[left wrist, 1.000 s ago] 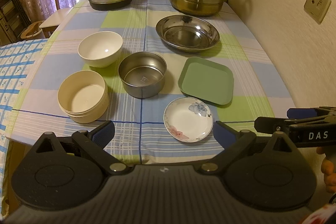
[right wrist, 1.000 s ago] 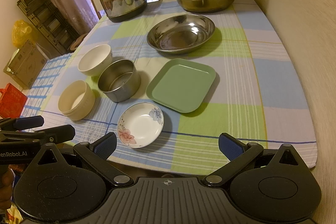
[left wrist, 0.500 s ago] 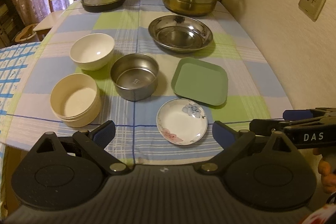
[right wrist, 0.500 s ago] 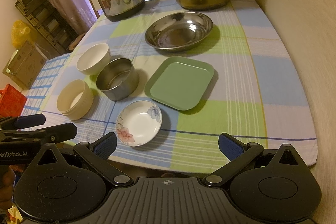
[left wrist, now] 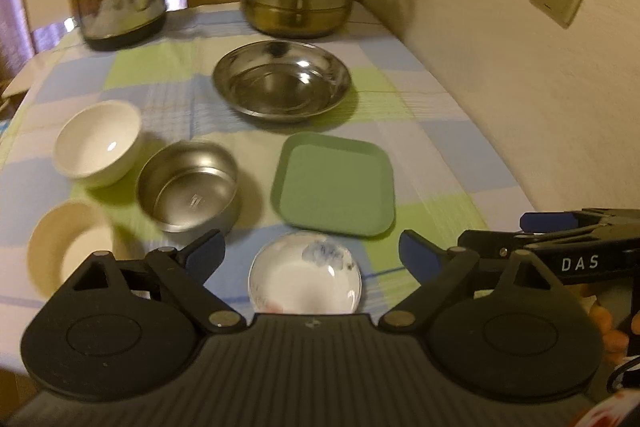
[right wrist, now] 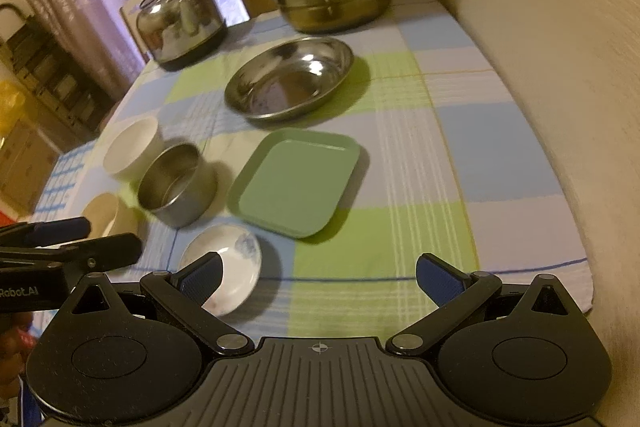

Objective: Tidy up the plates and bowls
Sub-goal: 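Move the left tool to the square green plate and close on its rim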

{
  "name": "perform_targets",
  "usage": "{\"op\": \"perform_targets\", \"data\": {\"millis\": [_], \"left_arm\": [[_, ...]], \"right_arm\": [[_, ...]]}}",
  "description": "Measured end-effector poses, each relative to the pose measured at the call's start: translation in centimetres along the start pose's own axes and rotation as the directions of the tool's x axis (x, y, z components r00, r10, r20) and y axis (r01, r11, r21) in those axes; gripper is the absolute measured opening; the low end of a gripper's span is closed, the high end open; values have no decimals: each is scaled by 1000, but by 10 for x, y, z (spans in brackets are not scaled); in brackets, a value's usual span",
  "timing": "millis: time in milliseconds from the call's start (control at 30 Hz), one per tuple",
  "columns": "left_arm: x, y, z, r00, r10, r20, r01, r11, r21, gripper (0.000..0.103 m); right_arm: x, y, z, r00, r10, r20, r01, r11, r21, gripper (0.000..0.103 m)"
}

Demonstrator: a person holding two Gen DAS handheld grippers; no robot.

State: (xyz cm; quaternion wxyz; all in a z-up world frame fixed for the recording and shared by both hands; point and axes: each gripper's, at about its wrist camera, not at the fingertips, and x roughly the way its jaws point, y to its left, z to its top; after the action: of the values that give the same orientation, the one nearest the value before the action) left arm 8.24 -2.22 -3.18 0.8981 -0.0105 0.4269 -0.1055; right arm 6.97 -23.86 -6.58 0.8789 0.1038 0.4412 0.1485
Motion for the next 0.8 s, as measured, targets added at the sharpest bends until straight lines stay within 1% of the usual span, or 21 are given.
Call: {"op": "perform_targets", "data": {"millis": [33,100,133,167,200,233,333,367,400,533,667,800], "left_arm": [[6,0,3,1000,-4,-1,4,1000,15,92],[18,0,8,1000,-17,-3,18,999,43,84],[24,1,11,1000,-28,-6,28,998,53,83],[31,2,14,999,-37,-12,37,997,61,82],[37,4,16,999,-45,-18,46,997,66,81],[43,5,19,998,-52,-23,53,996,75,81],[60,8,27,997,-70,-37,74,991,113,74],[65,8,30,996,-75,-45,80,989,125,69],[71,9,32,995,-80,-55,86,987,132,67],[94,15,44,992,-88,-89,100,985,139,61],[114,23,54,987,-94,-129,111,984,137,52],[137,30,65,978,-91,-188,117,984,135,37]], "right_arm": [[3,-2,1,1000,-2,5,2,1000,7,103],[8,-4,3,1000,-10,13,10,1000,22,103],[12,-5,5,1000,-13,16,12,999,30,102],[15,-6,6,1000,-12,20,11,999,36,98],[19,-7,7,1000,-12,21,11,999,41,89],[23,-8,9,1000,-12,17,11,999,47,87],[33,-12,14,1000,-15,15,14,996,84,81],[36,-13,16,1000,-16,18,14,996,92,79],[40,-14,18,1000,-19,18,17,995,99,76],[56,-15,25,999,-41,12,39,992,117,69],[73,-15,31,998,-56,-2,55,987,148,62],[90,-15,38,997,-73,-10,73,983,170,55]]}}
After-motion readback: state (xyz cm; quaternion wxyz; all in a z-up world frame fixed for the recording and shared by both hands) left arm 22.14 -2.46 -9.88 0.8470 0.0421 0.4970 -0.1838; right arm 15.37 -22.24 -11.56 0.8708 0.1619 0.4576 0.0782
